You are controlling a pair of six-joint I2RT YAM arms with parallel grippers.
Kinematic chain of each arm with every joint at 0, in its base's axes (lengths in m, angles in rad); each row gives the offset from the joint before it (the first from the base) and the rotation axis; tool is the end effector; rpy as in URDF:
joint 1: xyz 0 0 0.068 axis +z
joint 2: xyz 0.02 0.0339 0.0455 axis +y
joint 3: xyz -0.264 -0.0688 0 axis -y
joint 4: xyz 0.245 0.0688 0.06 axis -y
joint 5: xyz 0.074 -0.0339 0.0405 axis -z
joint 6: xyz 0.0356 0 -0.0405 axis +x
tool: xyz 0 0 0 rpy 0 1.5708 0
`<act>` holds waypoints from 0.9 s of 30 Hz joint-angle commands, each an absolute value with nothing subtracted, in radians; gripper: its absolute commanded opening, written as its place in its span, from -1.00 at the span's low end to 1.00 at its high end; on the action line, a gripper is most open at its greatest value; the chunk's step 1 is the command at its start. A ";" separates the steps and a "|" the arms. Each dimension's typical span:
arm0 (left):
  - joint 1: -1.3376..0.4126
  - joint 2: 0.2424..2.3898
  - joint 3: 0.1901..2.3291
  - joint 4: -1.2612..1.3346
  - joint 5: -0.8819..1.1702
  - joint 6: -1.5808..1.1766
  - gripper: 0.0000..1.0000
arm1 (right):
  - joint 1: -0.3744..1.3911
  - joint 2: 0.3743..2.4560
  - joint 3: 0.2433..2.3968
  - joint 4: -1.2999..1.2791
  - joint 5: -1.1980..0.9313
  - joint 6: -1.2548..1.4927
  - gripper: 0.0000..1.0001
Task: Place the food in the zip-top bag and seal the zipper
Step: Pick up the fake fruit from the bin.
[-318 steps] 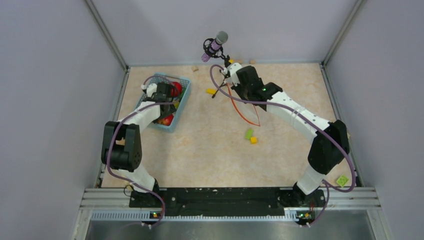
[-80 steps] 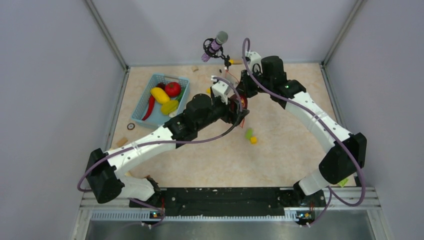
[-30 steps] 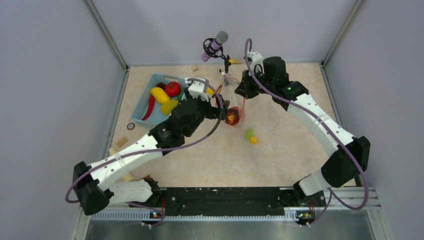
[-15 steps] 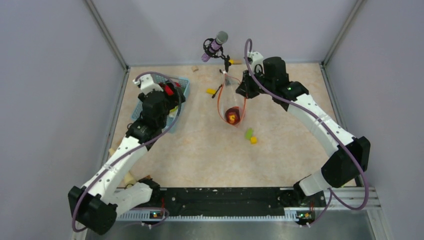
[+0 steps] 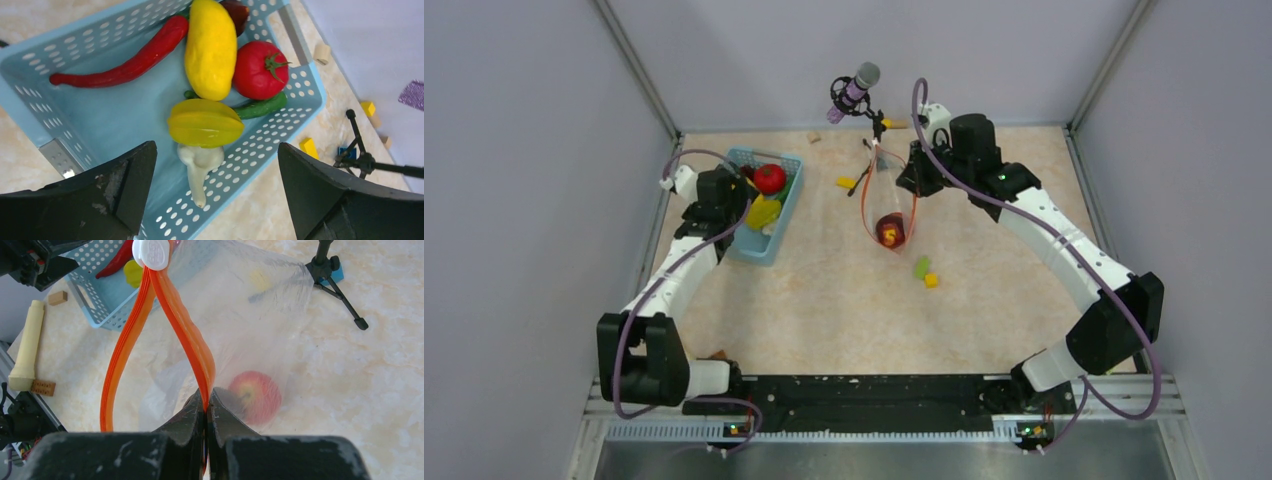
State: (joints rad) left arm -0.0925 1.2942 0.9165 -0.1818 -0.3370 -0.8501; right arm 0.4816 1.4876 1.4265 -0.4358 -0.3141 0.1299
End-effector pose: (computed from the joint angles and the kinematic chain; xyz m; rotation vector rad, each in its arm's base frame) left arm 0.2888 -0.0150 0.2758 -0.9572 1.8718 -0.2089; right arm 0.2972 0.1677 0.3701 -0.5641 2.0394 0.6956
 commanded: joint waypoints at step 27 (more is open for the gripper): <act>-0.026 1.707 0.993 -0.015 -0.190 -1.276 0.77 | 0.483 1.495 1.470 -0.425 -0.242 0.084 -1.00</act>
